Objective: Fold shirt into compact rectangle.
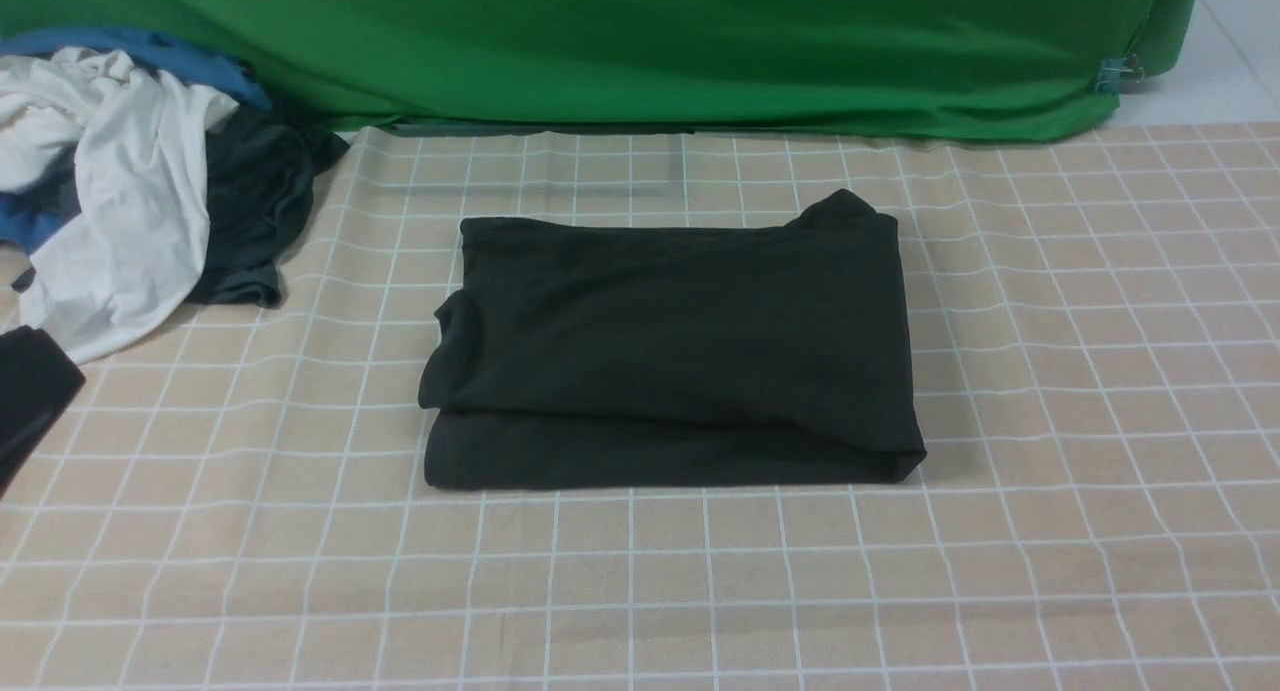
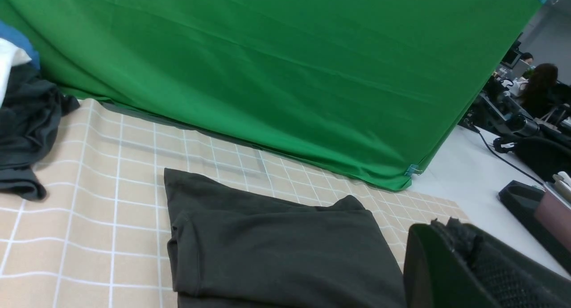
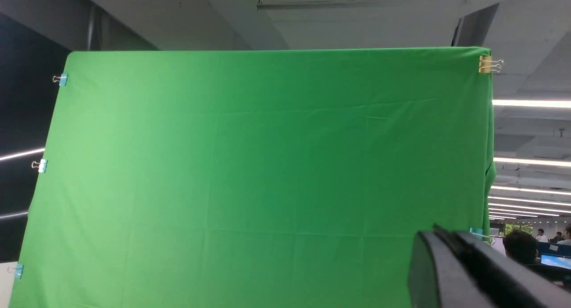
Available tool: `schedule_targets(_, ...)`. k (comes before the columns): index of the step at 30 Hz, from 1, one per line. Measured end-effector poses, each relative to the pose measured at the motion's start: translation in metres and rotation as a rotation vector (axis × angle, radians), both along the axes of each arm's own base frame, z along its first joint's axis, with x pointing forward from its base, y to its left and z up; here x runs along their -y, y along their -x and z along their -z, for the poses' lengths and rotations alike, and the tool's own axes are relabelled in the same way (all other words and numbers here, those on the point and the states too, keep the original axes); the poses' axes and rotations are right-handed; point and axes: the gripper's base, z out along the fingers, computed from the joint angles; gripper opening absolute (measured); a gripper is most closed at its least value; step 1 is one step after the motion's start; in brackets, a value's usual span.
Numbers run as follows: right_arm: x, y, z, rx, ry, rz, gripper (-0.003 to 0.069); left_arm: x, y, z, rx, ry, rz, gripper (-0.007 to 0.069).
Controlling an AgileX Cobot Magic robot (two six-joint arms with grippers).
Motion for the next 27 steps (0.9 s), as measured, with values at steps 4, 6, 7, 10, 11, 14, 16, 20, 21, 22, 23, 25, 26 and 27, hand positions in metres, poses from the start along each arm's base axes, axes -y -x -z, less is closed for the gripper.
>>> schedule_targets(4, 0.000, 0.000, 0.000, 0.000, 0.000, 0.000, 0.0053, 0.000, 0.000, 0.000, 0.002, -0.004, 0.000, 0.0014)
schedule_targets(6, 0.000, 0.000, 0.000, 0.000, 0.000, 0.000, 0.0056, -0.001, -0.001, 0.001, 0.015, -0.026, -0.006, 0.0014)
schedule_targets(7, 0.000, 0.000, 0.000, 0.000, 0.000, 0.000, 0.0057, -0.001, -0.001, 0.003, 0.028, -0.040, -0.013, 0.0014)
schedule_targets(10, 0.000, 0.000, 0.000, -0.001, 0.000, -0.001, 0.0065, -0.004, -0.002, 0.013, 0.076, -0.087, -0.050, 0.0014)
schedule_targets(11, 0.000, 0.000, 0.000, -0.002, 0.000, -0.001, 0.0070, -0.006, -0.003, 0.020, 0.096, -0.099, -0.073, 0.0014)
schedule_targets(14, 0.000, 0.000, 0.001, -0.006, 0.002, -0.001, 0.0080, -0.011, 0.000, 0.042, 0.150, -0.110, -0.151, 0.0014)
schedule_targets(16, 0.000, -0.001, 0.001, -0.014, 0.004, -0.002, 0.0088, -0.016, 0.003, 0.067, 0.158, -0.124, -0.231, 0.0014)
schedule_targets(20, -0.001, -0.001, 0.002, -0.024, 0.008, -0.003, 0.0090, -0.022, 0.003, 0.107, 0.105, -0.167, -0.318, 0.0014)
schedule_targets(21, -0.001, -0.001, 0.002, -0.024, 0.008, -0.003, 0.0090, -0.022, 0.002, 0.113, 0.090, -0.174, -0.328, 0.0014)
schedule_targets(22, -0.001, -0.001, 0.002, -0.025, 0.008, -0.003, 0.0090, -0.023, 0.000, 0.129, 0.044, -0.191, -0.344, 0.0014)
schedule_targets(23, -0.001, -0.001, 0.002, -0.025, 0.008, -0.003, 0.0092, -0.024, 0.000, 0.132, 0.032, -0.194, -0.345, 0.0014)
schedule_targets(25, -0.001, -0.001, 0.002, -0.025, 0.008, -0.003, 0.0093, -0.023, 0.000, 0.137, 0.005, -0.198, -0.340, 0.0014)
schedule_targets(26, -0.001, -0.001, 0.002, -0.025, 0.008, -0.003, 0.0096, -0.023, 0.000, 0.140, -0.018, -0.200, -0.334, 0.0014)
schedule_targets(27, -0.001, -0.001, 0.002, -0.025, 0.008, -0.003, 0.0096, -0.023, 0.000, 0.140, -0.024, -0.201, -0.333, 0.0014)
